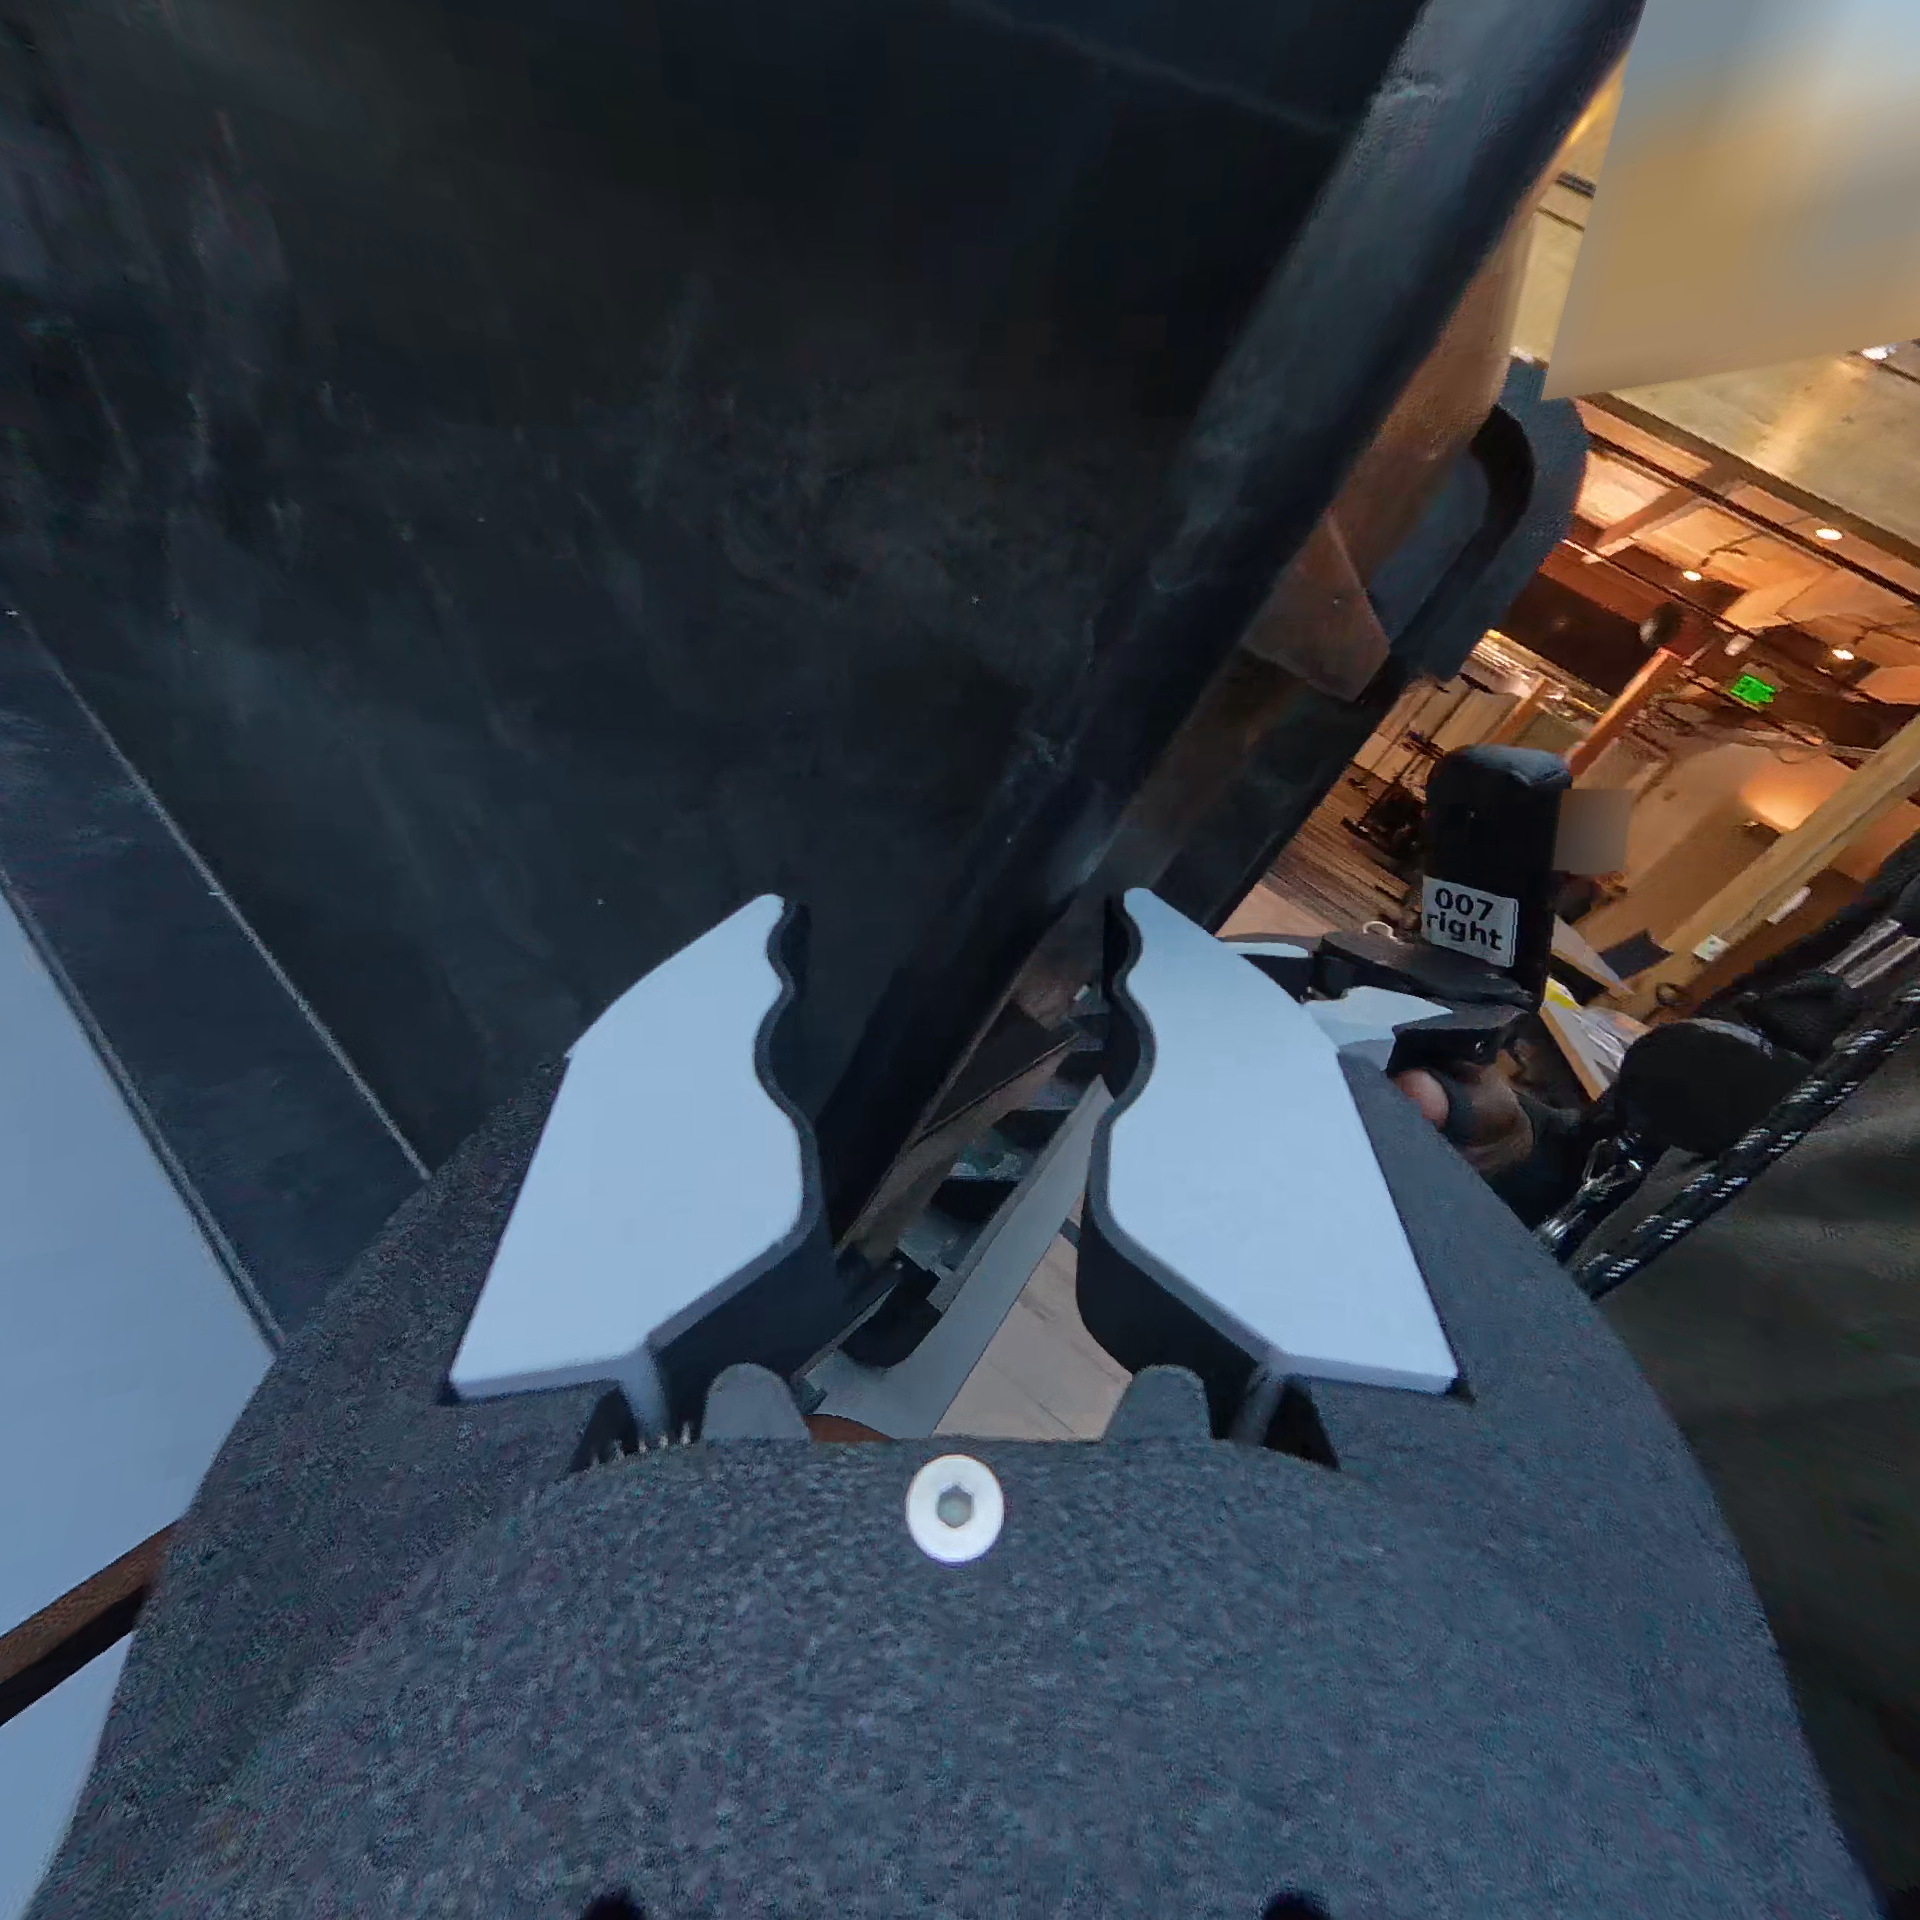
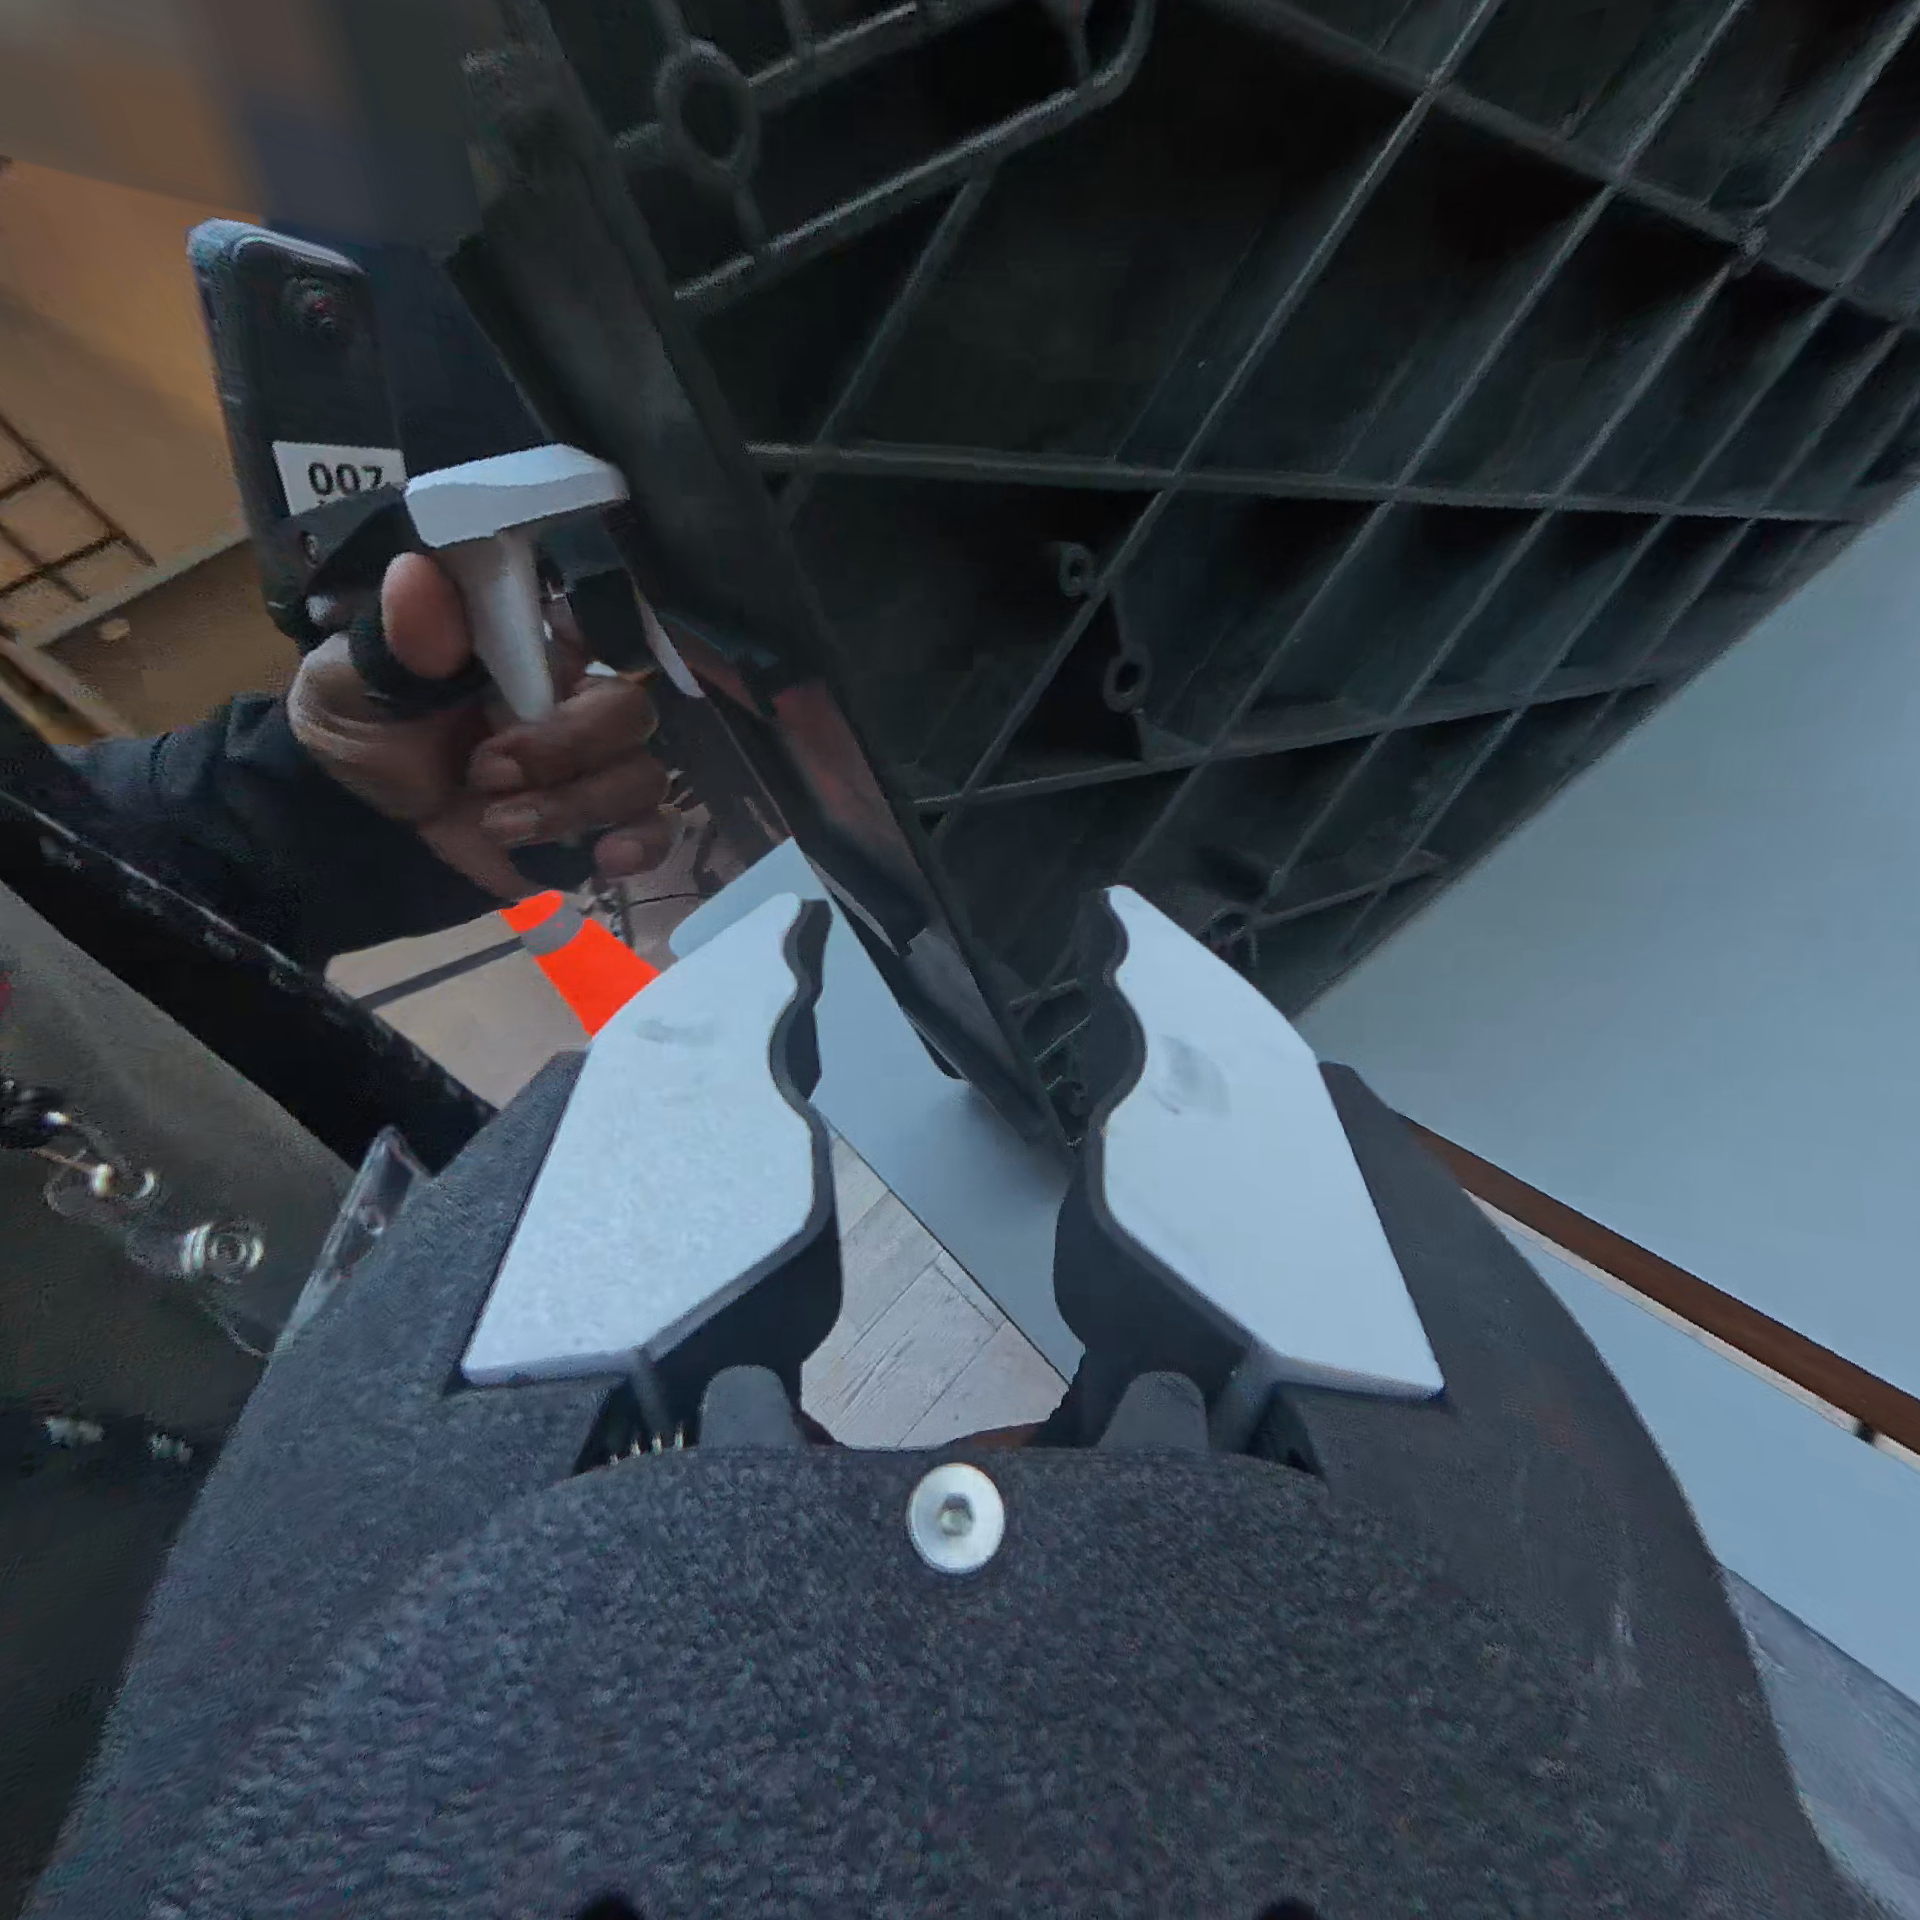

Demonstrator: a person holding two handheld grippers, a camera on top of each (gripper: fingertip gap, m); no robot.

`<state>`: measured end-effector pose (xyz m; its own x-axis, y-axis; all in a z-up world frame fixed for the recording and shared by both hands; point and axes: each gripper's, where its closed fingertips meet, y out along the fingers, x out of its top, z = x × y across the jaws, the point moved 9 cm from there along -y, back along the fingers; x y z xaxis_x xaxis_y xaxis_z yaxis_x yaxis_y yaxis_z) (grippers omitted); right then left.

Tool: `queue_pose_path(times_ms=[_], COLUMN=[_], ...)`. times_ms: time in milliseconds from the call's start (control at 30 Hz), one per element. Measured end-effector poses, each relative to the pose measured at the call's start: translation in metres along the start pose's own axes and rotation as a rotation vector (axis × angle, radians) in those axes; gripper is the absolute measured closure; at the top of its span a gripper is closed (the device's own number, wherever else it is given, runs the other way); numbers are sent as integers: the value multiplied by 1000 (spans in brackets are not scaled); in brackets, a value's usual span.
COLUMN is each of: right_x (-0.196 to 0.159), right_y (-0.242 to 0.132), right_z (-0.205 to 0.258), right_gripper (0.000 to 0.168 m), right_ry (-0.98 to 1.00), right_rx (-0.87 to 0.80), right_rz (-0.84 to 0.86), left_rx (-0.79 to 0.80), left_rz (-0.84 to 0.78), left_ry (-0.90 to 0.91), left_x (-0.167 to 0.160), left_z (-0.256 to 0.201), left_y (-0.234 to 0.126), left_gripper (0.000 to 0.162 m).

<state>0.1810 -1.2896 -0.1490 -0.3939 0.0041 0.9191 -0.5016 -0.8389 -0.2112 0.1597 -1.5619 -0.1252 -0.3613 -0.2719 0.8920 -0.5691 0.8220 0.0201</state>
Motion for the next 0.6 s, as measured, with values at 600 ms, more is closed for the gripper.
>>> queue_pose_path(times_ms=[600], right_x=[-1], right_y=[-41], right_z=[-56], right_gripper=[114], right_ry=[-31], right_rx=[273], right_rz=[64], left_rx=[150], left_rz=[-122], left_ry=[38], left_x=[4], left_z=[-15], left_y=[0], left_gripper=[103])
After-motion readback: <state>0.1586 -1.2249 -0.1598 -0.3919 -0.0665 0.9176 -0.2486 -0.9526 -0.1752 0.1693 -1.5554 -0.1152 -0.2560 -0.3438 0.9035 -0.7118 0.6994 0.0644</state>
